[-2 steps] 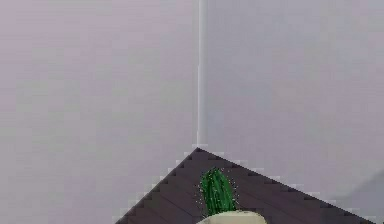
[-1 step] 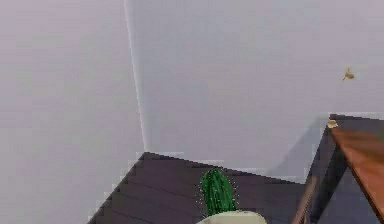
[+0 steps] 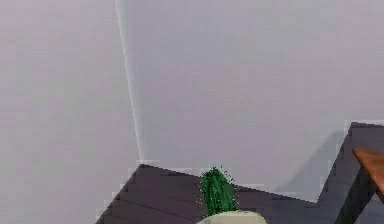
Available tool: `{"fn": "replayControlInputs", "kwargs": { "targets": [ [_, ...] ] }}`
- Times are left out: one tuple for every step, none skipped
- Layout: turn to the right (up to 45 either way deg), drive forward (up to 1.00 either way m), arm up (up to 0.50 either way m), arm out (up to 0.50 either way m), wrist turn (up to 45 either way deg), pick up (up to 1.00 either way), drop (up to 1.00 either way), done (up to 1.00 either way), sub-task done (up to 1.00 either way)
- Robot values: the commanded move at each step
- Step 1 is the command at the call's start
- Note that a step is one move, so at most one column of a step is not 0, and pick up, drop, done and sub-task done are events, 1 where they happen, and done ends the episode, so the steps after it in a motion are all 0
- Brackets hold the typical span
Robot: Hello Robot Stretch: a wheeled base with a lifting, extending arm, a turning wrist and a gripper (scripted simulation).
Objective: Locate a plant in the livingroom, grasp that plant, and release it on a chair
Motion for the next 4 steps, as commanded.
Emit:
{"fn": "replayControlInputs", "kwargs": {
  "targets": [
    [3.0, 0.00, 0.00, 0.00, 0.0, 0.00, 0.00, 0.00, 0.00],
    [0.0, 0.00, 0.00, 0.24, 0.0, 0.00, 0.00, 0.00, 0.00],
    [0.0, 0.00, 0.00, 0.00, 45.0, 0.00, 0.00, 0.00, 0.00],
    [0.0, 0.00, 0.00, 0.00, 45.0, 0.00, 0.00, 0.00, 0.00]
  ]
}}
